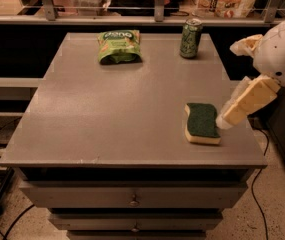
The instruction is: Pick green rice chip bag
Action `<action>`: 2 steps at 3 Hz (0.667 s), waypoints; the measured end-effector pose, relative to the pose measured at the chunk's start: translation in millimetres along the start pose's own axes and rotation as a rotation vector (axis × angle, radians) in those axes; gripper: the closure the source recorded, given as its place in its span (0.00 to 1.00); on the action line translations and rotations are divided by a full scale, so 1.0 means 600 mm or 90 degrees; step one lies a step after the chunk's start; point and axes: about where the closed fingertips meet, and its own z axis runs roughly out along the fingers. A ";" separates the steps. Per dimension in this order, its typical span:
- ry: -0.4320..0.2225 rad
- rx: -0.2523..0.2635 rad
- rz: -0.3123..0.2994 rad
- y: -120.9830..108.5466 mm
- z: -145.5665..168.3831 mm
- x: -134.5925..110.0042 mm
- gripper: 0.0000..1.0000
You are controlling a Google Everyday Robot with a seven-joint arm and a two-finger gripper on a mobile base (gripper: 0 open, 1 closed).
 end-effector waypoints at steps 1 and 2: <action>-0.097 -0.002 0.044 -0.015 0.043 -0.051 0.00; -0.139 -0.020 0.084 -0.037 0.102 -0.085 0.00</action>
Offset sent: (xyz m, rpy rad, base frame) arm 0.0932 0.1064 -0.0344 0.3591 0.0858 -0.0562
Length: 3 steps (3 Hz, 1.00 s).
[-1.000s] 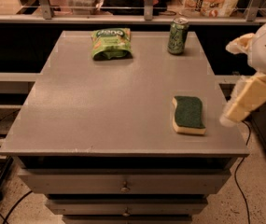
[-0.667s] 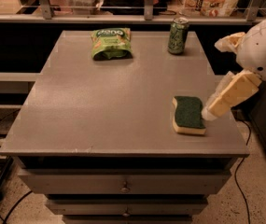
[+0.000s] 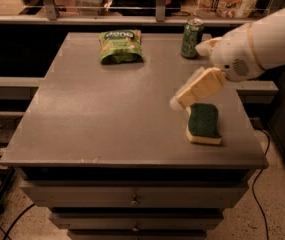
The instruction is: Pick green rice chip bag
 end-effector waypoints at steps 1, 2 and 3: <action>-0.029 -0.026 0.050 -0.023 0.077 -0.029 0.00; -0.033 -0.027 0.053 -0.026 0.089 -0.034 0.00; -0.049 -0.031 0.061 -0.037 0.128 -0.052 0.00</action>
Offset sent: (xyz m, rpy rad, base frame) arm 0.0289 0.0308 -0.0122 0.0674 0.0500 -0.0126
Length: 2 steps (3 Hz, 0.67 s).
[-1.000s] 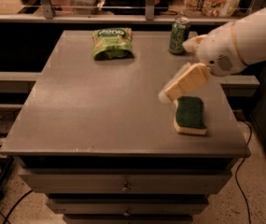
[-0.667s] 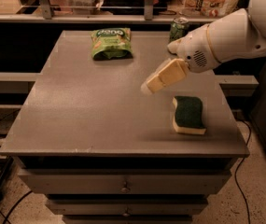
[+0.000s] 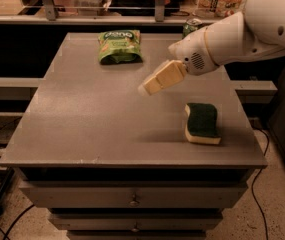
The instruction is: Pick green rice chip bag
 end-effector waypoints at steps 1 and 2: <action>-0.045 0.006 0.011 -0.038 0.045 -0.015 0.00; -0.105 0.013 0.028 -0.082 0.093 -0.030 0.00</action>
Offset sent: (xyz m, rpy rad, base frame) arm 0.1155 0.0414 -0.0272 0.2808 -0.0784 -0.0741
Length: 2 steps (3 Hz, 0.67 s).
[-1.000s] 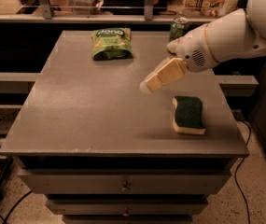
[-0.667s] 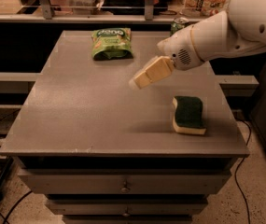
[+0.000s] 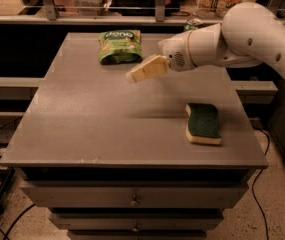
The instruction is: Pick green rice chip bag
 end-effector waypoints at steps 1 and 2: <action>-0.061 0.007 0.011 -0.053 0.059 -0.013 0.00; -0.091 0.019 -0.004 -0.099 0.113 -0.025 0.00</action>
Offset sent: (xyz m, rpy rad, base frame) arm 0.1081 0.0366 -0.0162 0.1462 -0.1147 -0.0341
